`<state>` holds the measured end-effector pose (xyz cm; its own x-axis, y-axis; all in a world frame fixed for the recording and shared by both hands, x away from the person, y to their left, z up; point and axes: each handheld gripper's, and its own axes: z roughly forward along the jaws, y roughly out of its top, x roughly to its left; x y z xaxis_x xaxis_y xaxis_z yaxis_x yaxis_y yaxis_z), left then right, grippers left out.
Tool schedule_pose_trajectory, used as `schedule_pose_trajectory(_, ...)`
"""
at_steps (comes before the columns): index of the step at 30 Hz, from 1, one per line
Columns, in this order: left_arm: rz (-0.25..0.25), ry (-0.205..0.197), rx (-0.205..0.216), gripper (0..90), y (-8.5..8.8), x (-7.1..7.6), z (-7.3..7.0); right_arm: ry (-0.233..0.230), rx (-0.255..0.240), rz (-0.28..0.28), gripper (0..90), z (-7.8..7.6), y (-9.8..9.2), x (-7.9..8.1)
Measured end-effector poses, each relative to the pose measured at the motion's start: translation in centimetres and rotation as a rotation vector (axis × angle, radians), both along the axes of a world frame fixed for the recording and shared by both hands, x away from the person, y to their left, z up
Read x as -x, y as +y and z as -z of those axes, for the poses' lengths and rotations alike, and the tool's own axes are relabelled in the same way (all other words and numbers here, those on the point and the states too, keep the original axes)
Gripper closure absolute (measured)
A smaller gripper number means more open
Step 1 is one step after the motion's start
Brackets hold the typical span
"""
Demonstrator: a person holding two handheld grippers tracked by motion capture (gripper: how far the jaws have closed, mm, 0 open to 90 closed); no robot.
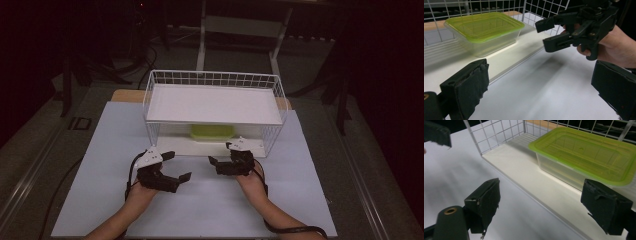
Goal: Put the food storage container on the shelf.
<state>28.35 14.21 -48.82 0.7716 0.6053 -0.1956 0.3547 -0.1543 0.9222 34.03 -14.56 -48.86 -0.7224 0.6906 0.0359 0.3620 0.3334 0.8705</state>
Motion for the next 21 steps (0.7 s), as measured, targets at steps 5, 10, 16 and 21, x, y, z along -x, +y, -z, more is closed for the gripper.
schedule_pose_trajectory(5,0.031,0.008,0.014,2.0,0.1,0.3,-0.5,0.009,-0.032,-0.032,16.7,-0.5,-0.6,0.7)
schedule_pose_trajectory(10,0.068,-0.010,0.043,2.0,0.4,1.0,-1.5,0.013,-0.042,-0.050,20.2,-0.9,-1.4,1.8)
schedule_pose_trajectory(16,0.080,-0.025,0.025,2.0,0.6,1.7,-1.7,0.021,-0.046,-0.079,20.1,-1.2,-2.1,2.8)
schedule_pose_trajectory(21,0.085,-0.016,0.023,2.0,0.9,2.4,-1.2,0.034,-0.049,-0.119,18.6,-1.1,-3.0,3.7)
